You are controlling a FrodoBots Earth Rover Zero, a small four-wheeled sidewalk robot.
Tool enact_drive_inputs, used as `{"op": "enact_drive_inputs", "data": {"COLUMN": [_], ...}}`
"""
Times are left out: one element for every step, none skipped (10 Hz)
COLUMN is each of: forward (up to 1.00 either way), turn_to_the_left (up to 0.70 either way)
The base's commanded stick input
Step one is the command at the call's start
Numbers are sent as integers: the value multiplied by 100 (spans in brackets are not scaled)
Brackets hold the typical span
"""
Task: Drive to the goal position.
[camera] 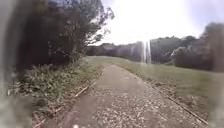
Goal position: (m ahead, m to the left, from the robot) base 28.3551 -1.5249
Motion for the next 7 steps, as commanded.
{"op": "enact_drive_inputs", "data": {"forward": [100,100,100,100,100,100,100], "turn_to_the_left": [3,3,3,2,2,3,2]}}
